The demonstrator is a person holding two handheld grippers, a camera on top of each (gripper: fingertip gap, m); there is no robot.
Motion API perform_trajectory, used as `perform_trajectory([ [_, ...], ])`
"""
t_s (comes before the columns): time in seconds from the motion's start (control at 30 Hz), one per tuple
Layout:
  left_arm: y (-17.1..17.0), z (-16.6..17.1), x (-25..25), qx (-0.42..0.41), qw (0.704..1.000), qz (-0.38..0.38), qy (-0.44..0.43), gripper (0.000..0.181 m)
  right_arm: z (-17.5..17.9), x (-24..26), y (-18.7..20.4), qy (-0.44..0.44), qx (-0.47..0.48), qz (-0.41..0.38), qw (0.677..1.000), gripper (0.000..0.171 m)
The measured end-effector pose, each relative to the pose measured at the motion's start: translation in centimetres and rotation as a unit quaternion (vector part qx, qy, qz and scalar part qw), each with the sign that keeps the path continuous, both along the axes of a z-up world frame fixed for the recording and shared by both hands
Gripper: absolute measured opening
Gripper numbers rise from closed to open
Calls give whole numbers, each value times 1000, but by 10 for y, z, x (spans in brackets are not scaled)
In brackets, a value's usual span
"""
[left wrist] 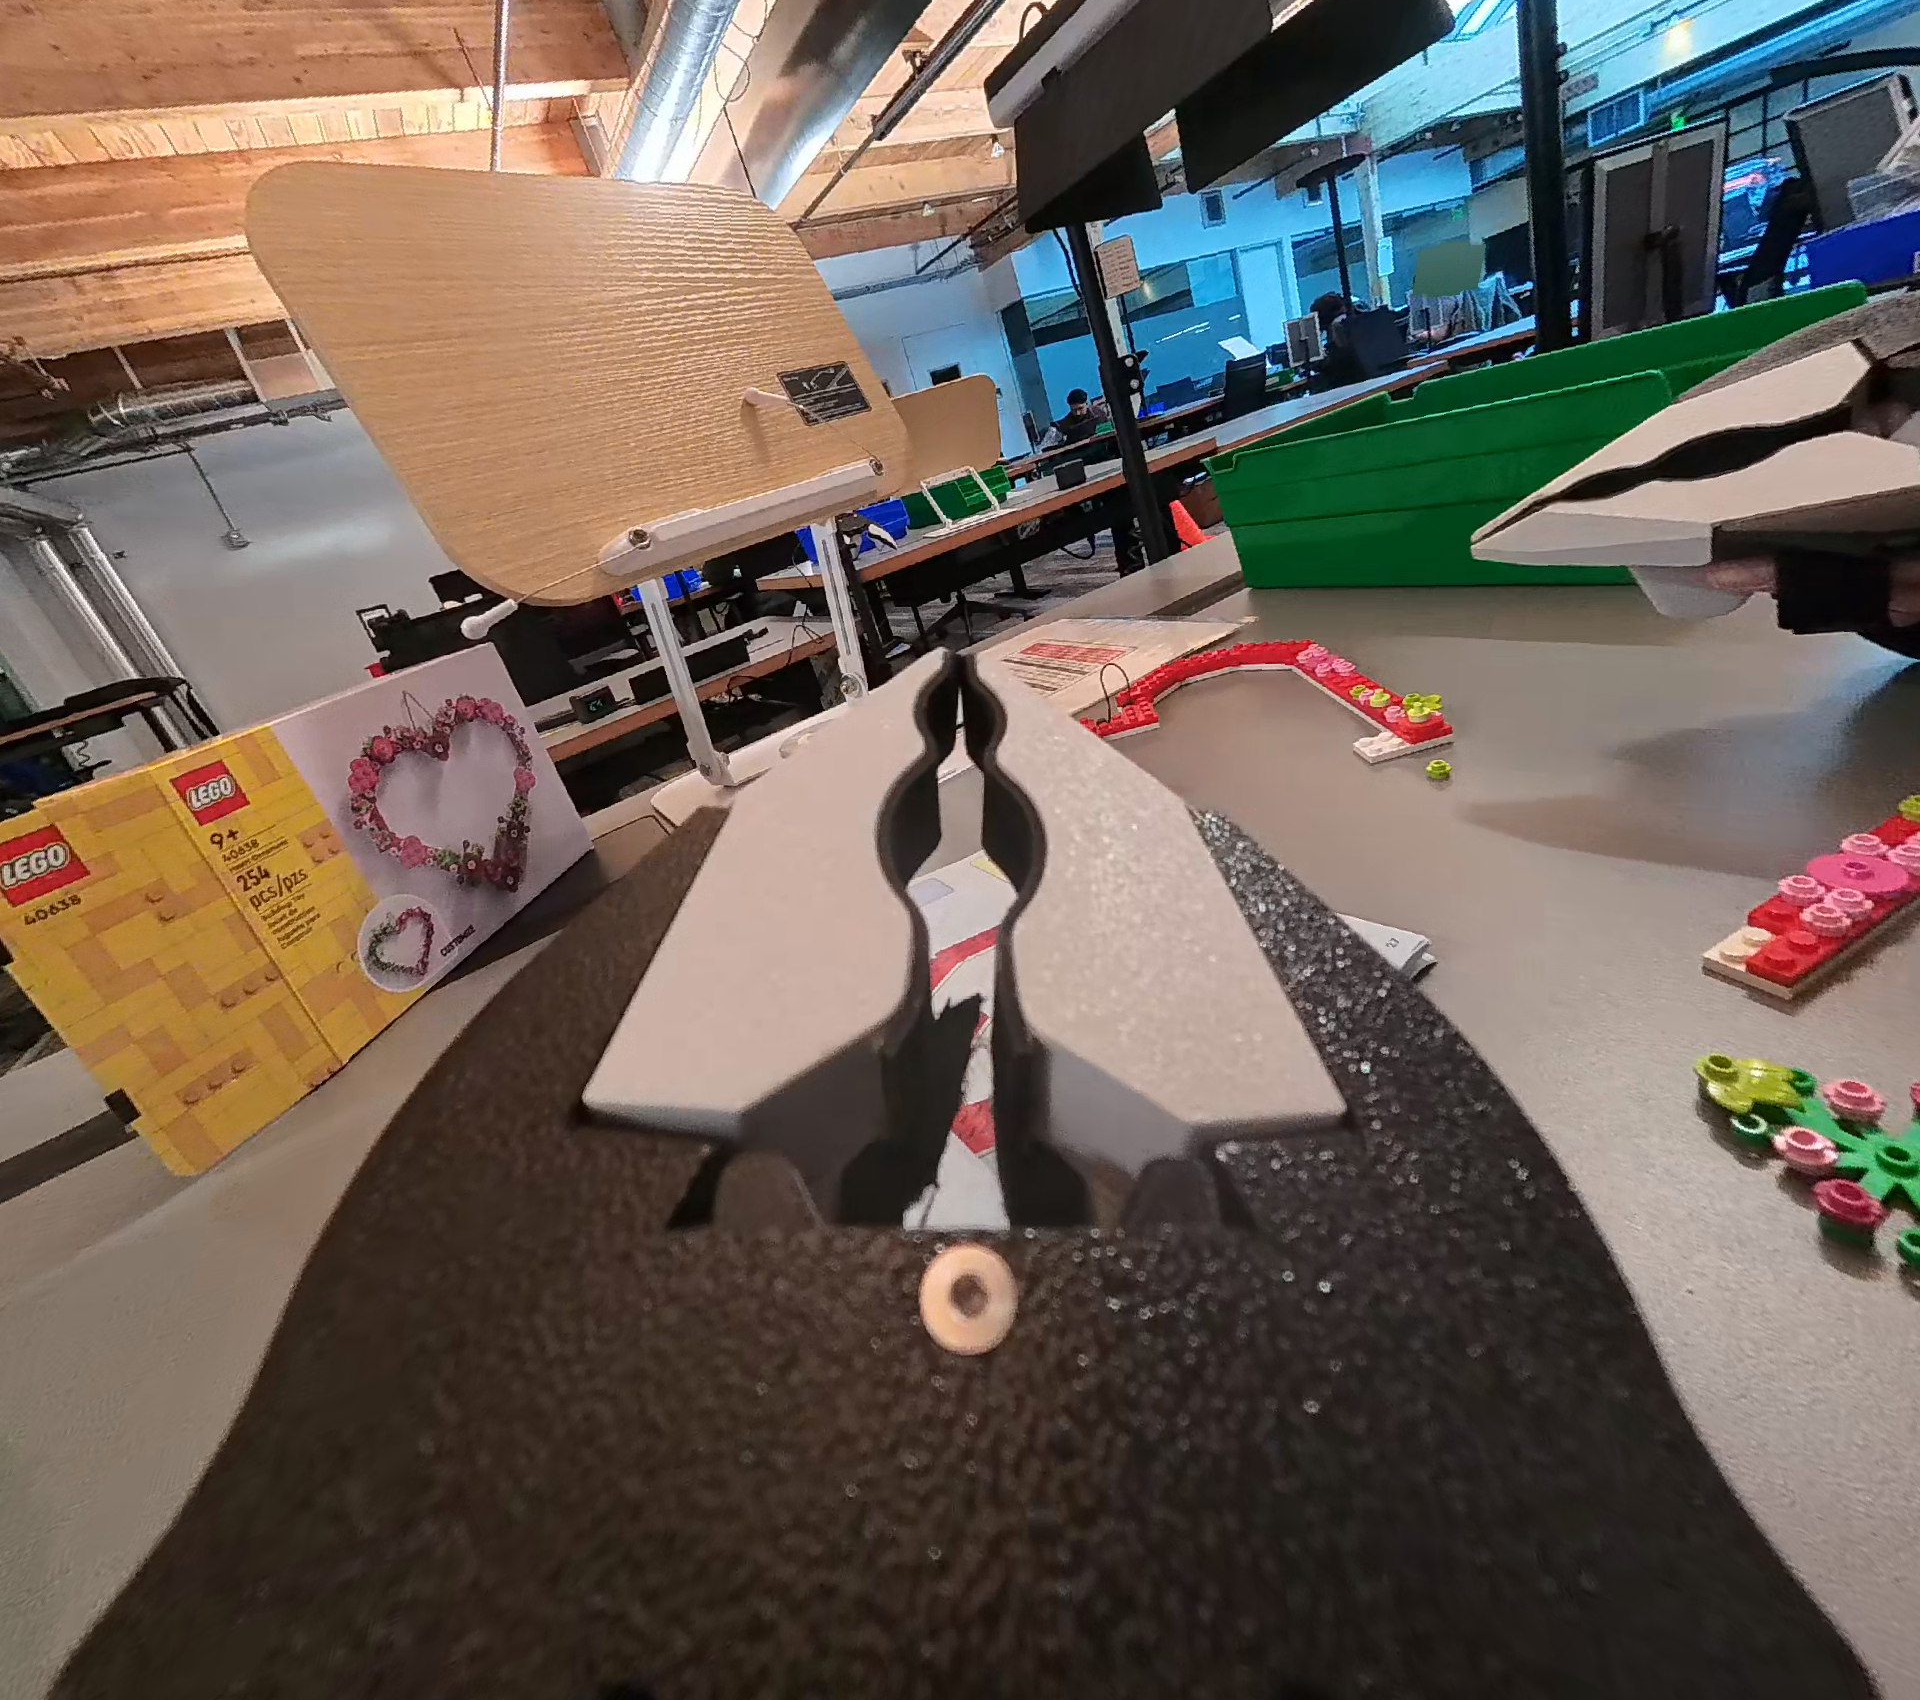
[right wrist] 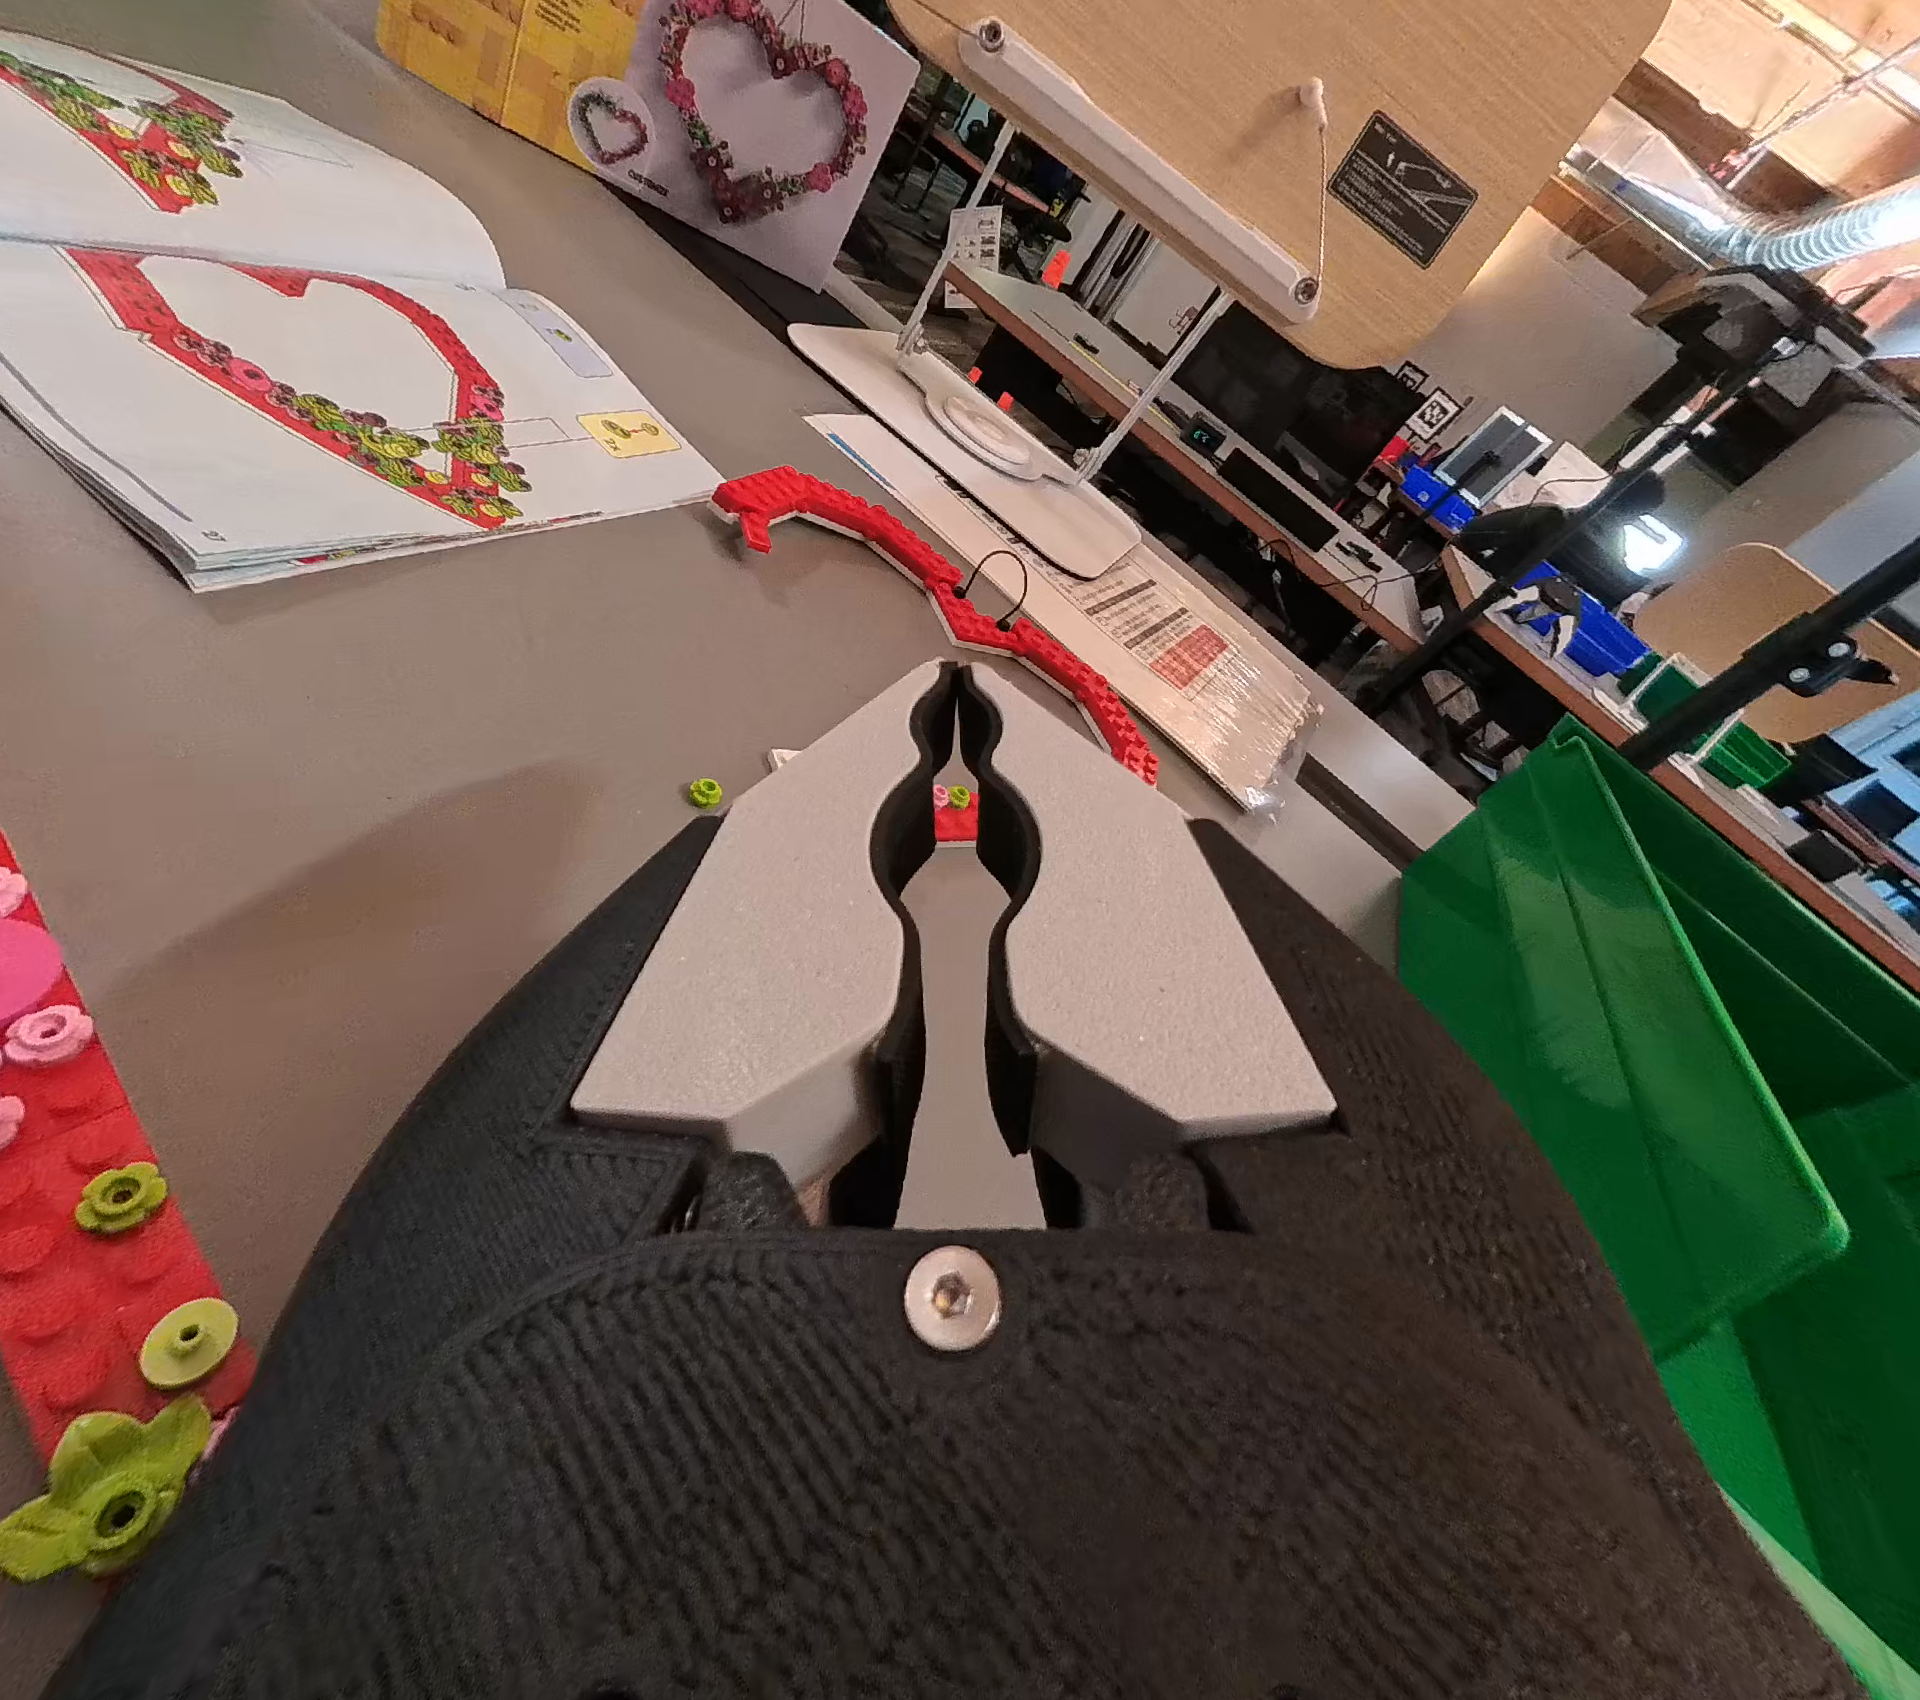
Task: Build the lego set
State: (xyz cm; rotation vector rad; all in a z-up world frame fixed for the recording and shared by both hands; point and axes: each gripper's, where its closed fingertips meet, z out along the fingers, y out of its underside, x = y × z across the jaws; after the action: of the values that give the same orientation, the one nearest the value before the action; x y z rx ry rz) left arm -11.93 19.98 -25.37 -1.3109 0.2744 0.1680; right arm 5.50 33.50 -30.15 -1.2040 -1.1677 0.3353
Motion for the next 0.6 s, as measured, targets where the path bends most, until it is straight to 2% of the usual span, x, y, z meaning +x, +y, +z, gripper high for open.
perform_trajectory([
  [0.2,0,-1,1,-4,1000,-4,-2,0,-12,0,2,-27,-64,-13,998,0],
  [0.6,-1,-2,8,-24,999,-21,28,0,-24,1,0,-71,-121,-9,990,0],
])
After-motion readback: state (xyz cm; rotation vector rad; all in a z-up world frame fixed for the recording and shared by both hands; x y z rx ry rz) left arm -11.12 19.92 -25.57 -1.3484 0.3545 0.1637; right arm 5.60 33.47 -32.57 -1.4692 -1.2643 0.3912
